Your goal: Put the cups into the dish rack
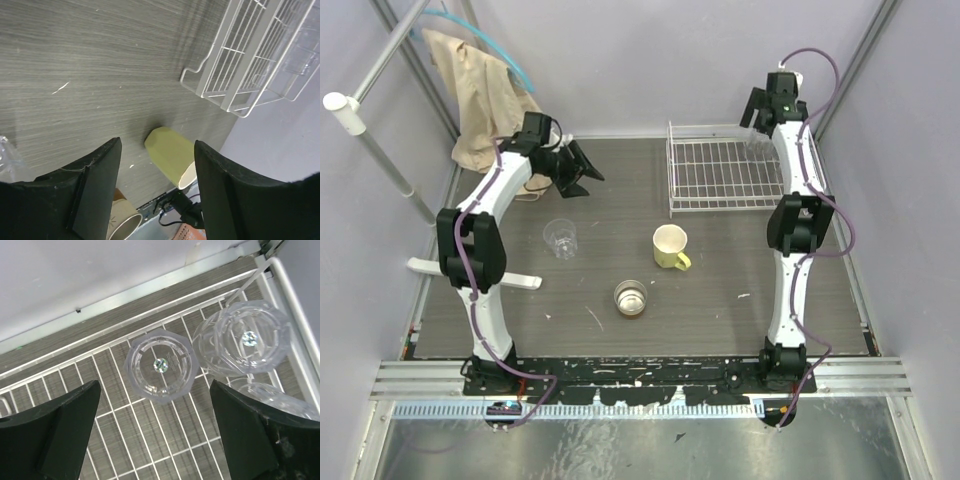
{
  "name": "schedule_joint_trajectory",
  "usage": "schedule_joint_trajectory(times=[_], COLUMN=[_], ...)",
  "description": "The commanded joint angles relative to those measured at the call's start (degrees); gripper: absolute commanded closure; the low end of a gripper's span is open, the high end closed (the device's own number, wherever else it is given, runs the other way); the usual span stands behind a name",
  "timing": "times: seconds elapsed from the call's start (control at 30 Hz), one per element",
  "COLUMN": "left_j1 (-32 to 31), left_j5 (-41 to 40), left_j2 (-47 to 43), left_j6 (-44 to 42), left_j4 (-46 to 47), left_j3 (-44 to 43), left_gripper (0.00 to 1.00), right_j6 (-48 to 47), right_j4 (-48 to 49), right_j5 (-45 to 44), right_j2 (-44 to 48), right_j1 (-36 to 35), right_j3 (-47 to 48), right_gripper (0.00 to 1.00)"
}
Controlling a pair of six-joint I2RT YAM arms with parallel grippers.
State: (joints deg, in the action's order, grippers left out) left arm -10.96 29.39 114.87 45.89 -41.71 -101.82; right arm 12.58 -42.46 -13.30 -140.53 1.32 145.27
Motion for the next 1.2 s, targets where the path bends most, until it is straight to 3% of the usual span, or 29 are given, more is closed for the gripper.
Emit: schedule_joint_trajectory(times=[0.0,0.13,0.33,0.6,0.8,1.17], left_j1=[0.12,-0.24,0.09,0.73,4.22,8.42], left_j5=[-3.27,-10.31,-16.66,-23.96,-27.11,-26.89], left_j2=[-5.11,-8.96,-16.53,-22.14,-22.77,-20.5], left_j6=[-3.43,-4.92,-3.19,-5.77,-7.75,-10.17], left_j4=[-3.8,-10.47,-12.49,-18.48,-21.42,-19.11], left_j3=[2.7,5.36,13.43,15.63,18.34,19.05], left_gripper=[0.34,0.37,0.41,0.46,0.53,0.54], right_j6=[-1.15,-1.4,-2.08,-1.79,-0.36,1.09], right_j4=[3.35,7.59,9.1,12.38,12.57,12.67], right_j5=[-2.81,-3.55,-4.9,-2.7,-0.57,2.26], right_j2=[10.27,16.91,23.89,33.48,34.8,33.53], right_j1=[-0.49,-1.07,-2.05,-3.58,-4.35,-5.36], right_j3=[-2.84,-12.4,-19.99,-31.49,-31.91,-29.46], right_gripper=[0.02,0.02,0.02,0.03,0.04,0.03])
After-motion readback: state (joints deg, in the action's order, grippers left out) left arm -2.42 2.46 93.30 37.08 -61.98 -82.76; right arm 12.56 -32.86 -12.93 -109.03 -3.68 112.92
